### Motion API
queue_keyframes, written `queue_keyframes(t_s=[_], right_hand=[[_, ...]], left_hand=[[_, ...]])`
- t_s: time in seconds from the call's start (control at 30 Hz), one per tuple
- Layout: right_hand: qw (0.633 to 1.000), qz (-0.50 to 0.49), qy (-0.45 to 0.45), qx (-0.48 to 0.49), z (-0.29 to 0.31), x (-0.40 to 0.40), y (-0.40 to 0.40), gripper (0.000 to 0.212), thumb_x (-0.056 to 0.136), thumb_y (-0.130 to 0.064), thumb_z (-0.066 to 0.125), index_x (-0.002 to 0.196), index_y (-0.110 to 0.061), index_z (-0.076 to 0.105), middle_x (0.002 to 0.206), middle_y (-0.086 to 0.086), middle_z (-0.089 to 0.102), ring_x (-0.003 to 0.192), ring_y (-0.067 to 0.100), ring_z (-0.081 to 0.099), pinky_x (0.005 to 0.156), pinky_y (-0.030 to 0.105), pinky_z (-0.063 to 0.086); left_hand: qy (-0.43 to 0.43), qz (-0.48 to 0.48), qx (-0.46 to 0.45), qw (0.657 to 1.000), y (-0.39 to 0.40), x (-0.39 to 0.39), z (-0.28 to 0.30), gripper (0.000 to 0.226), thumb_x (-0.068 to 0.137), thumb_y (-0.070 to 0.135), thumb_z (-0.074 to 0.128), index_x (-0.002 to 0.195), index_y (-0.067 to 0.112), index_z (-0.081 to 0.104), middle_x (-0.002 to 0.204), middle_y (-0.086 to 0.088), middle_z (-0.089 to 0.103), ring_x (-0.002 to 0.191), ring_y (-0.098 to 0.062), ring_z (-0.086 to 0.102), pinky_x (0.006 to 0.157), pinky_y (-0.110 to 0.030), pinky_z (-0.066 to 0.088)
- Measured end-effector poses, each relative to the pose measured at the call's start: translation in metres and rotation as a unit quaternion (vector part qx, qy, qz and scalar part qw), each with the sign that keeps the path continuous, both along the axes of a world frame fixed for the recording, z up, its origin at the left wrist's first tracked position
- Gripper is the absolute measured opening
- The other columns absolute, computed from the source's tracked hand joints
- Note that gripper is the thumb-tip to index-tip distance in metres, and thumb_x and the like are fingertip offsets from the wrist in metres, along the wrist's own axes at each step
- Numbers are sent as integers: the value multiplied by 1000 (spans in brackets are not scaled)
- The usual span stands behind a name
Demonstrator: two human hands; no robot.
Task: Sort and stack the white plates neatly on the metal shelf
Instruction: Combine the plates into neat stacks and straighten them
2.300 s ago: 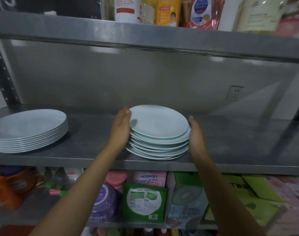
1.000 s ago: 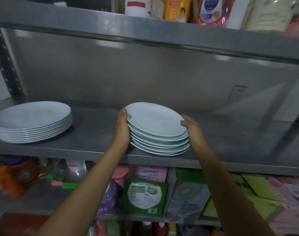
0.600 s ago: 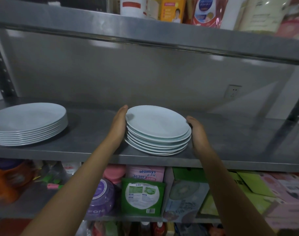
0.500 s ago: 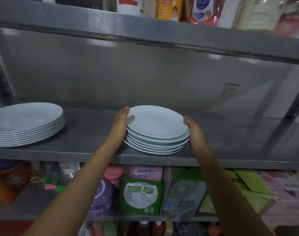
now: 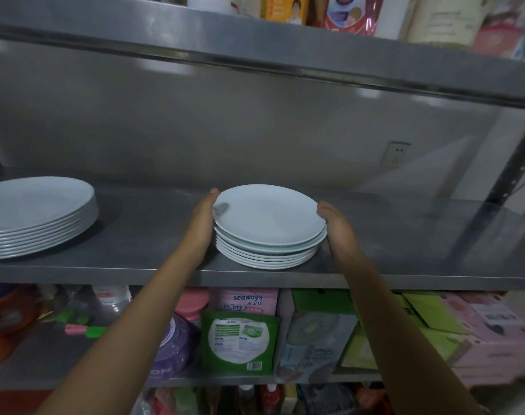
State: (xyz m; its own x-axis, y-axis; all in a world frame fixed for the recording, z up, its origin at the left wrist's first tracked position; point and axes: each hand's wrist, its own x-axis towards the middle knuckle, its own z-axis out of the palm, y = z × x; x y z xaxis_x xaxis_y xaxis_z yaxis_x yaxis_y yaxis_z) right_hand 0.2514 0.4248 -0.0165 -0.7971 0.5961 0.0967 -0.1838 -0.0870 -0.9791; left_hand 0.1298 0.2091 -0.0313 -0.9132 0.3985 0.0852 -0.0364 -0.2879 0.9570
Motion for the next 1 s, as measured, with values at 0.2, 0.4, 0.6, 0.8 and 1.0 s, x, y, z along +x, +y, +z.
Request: queue_keyframes(t_s=[0.2, 0.4, 0.6, 0.8, 1.0], right_hand=[[1000, -13, -4, -13, 3, -2, -1, 45, 94, -17, 53, 138, -14, 46, 123, -3, 53, 109, 17, 54, 89, 28, 41], [999, -23, -21, -8, -5, -7, -11, 45, 94, -13, 50, 139, -8, 47, 132, 6, 55, 115, 25, 56, 96, 34, 44], [999, -19, -45, 12, -5, -6, -7, 41, 93, -17, 53, 134, -11, 53, 131, 6, 58, 115, 24, 58, 101, 39, 45], [998, -45, -34, 22, 6, -6, -10, 39, 93, -15, 54, 131, -7, 54, 120, 4, 57, 111, 20, 55, 93, 31, 43], [997, -53, -54, 30, -7, -10, -10, 42, 98, -7, 45, 140, -6, 44, 144, 11, 46, 127, 29, 48, 102, 34, 39]], left_hand=[[-5, 8, 19, 1000, 3, 4, 6, 62, 76, 62, 56, 112, 14, 69, 110, -9, 71, 103, -26, 67, 97, -41, 48], [44, 73, -46, 995, 0, 6, 1, 50, 84, 51, 50, 122, 20, 63, 124, -1, 65, 115, -20, 60, 106, -44, 41], [73, 88, -77, 990, -8, 22, 18, 38, 95, 41, 45, 106, 10, 61, 112, -12, 63, 94, -13, 59, 93, -42, 43], [17, 64, -67, 996, -1, 2, 17, 62, 81, 59, 51, 112, 6, 60, 125, -19, 60, 116, -34, 58, 104, -48, 42], [26, 103, -38, 994, 5, 9, 5, 50, 82, 30, 56, 127, 11, 59, 129, -7, 61, 118, -23, 58, 104, -37, 43]])
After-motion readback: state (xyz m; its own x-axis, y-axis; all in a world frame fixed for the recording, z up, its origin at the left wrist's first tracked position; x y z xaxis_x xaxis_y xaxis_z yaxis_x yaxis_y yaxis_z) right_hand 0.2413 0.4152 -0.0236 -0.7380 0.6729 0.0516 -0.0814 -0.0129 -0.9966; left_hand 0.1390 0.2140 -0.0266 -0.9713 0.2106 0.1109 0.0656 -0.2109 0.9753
